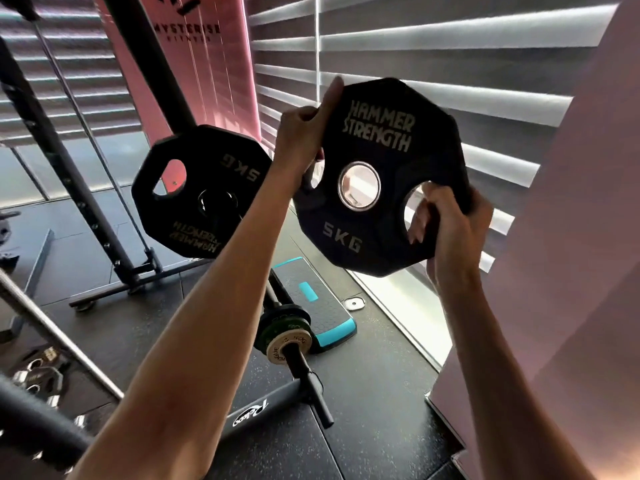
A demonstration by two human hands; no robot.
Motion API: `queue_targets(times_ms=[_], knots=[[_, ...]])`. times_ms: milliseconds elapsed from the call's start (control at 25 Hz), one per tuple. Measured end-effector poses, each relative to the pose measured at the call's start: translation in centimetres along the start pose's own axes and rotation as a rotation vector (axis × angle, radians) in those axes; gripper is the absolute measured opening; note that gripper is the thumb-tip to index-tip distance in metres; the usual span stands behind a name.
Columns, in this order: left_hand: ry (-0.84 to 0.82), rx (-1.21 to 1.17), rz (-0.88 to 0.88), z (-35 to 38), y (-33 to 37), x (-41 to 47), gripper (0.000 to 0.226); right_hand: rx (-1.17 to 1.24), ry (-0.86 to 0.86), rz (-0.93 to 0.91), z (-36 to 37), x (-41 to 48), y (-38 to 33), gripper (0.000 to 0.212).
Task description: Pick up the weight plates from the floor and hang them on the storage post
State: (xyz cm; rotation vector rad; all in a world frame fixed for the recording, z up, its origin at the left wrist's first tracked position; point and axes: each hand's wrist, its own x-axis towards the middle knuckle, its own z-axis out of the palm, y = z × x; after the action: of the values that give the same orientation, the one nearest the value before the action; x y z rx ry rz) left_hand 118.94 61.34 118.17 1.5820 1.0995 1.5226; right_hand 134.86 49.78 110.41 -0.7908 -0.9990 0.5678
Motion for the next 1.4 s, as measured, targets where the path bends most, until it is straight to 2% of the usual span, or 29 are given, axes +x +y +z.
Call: queue_targets(times_ms=[200,320,640,1080,1200,1400], knots=[[0.148,0.098,-0.017,-2.1,1.6,-2.5,0.067,0.016,-0.039,0.006,0.2,0.6,-0.4,0.057],[0.252,0.217,0.021,-4.8,1.9,-4.0,0.067,0.018,-0.05,0.053,1.6,0.1,1.0,0.064],[0.479,0.432,0.07,-11.9,1.1,-7.7,0.063,0.077,-0.16,0.19,7.5,-2.5,4.1,0.064],[0.623,0.475,-0.046,-16.0,-3.8,-7.0,0.063,0.066,-0.265,0.256,12.5,-3.0,10.4,0.067],[0.679,0.548,-0.058,-16.1,-4.8,-6.3,0.065,0.065,-0.268,0.229,13.4,-2.1,11.7,0.076],[0.847,0.688,0.025,-15.6,-6.5,-6.2,0.062,0.001,-0.159,0.081,14.7,-2.1,14.0,0.066]])
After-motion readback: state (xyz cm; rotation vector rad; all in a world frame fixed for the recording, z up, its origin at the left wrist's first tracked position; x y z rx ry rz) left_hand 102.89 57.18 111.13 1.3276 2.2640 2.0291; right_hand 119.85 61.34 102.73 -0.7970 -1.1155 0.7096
